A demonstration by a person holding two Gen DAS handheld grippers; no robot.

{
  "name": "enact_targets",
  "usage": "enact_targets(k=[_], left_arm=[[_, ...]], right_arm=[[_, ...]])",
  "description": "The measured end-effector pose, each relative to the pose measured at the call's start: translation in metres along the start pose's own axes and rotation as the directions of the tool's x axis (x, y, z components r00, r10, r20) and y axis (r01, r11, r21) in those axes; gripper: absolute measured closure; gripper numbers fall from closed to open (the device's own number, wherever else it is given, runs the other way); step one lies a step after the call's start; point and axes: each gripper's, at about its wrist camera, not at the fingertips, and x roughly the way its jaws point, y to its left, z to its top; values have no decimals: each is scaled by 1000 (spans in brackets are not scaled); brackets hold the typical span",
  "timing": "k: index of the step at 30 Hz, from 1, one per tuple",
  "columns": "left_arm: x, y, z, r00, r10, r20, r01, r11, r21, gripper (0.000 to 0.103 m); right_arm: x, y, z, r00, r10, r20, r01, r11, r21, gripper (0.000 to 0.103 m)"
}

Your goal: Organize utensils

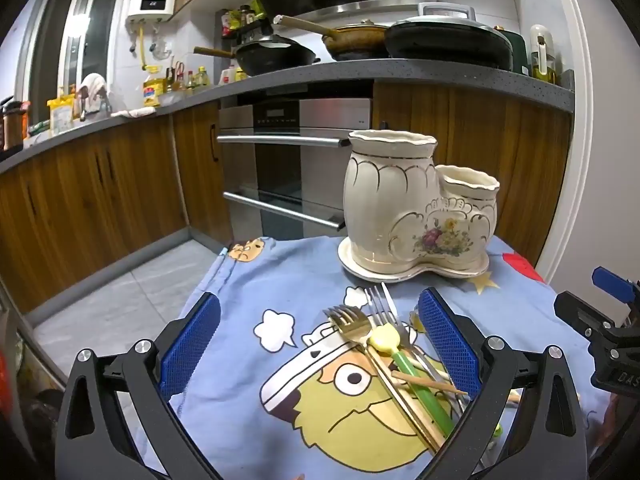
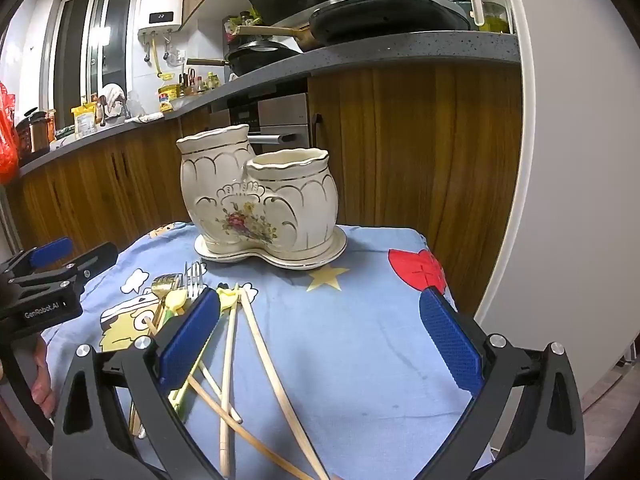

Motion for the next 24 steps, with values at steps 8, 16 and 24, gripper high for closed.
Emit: enact_targets(k=[8, 16, 24], left_arm=[[0, 0, 0, 1000, 0, 1, 0, 1000, 0, 5], [0, -2, -1, 1000, -2, -1, 2, 1000, 1, 5], [1, -1, -1, 1000, -1, -2, 1, 1000, 0, 5]], right_arm=[[0, -2, -1, 1000, -11, -2, 11, 1000, 8, 4], [1, -2, -1, 1000, -14, -11, 14, 1000, 12, 4], [4, -4, -2, 1000, -13, -21, 14, 1000, 23, 4]])
